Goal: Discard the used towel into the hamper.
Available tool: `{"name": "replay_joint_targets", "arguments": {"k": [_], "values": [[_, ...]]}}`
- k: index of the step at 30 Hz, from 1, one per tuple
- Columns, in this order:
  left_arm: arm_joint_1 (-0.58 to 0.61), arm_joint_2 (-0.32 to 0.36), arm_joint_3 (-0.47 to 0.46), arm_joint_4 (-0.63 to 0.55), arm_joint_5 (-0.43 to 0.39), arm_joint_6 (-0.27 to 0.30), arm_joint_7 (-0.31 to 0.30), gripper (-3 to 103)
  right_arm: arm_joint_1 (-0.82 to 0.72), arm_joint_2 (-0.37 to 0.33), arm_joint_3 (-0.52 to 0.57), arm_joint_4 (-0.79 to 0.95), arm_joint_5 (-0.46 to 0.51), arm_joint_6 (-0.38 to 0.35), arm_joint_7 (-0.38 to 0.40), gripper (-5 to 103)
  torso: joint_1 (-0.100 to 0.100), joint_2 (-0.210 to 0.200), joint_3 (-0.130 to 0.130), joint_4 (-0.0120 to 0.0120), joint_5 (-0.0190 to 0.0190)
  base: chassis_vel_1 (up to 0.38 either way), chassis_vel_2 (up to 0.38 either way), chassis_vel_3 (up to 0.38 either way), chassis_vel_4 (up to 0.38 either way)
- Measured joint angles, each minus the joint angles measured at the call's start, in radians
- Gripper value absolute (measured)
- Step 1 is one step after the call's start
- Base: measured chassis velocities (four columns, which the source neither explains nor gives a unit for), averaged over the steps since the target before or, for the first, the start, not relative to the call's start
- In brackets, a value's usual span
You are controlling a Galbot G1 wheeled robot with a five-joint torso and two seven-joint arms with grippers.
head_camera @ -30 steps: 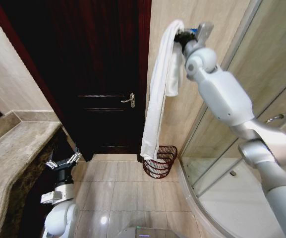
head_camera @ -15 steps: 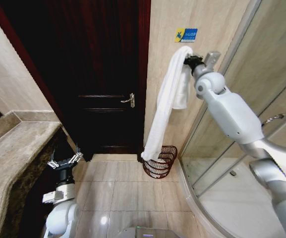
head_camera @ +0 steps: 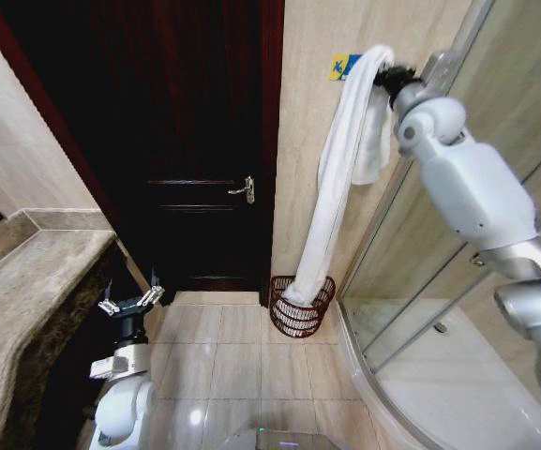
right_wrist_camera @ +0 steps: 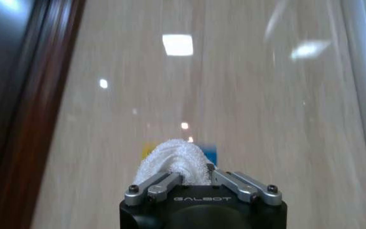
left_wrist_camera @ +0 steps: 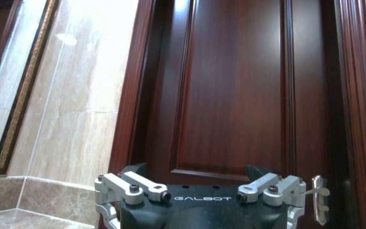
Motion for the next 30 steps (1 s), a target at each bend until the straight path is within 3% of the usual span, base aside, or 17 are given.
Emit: {"name": "replay_joint_targets", "arguments": {"k": [6,16,30], "values": [[0.003,0.004,0.0,-0.009,0.001,0.005,-0.001,100,-0.215,-0.004,0.069,0.067,-0.048,0.011,0.021,5,0.0,0.0,0.0,-0.0003,0.0003,0.0,0.0,0.0,0.0],[0.009,-0.011,0.007,-0.007,0.017,0.005,-0.003,100,-0.313,-0.014,0.082,0.115,-0.055,0.024,0.028,5,0.0,0.0,0.0,-0.0002,-0.0005,0.0,0.0,0.0,0.0],[0.009,-0.02,0.018,0.014,0.035,0.004,-0.006,100,-0.383,0.101,0.087,0.127,-0.049,0.027,0.069,5,0.0,0.0,0.0,0.0,-0.0008,0.0,0.0,0.0,0.0]]}}
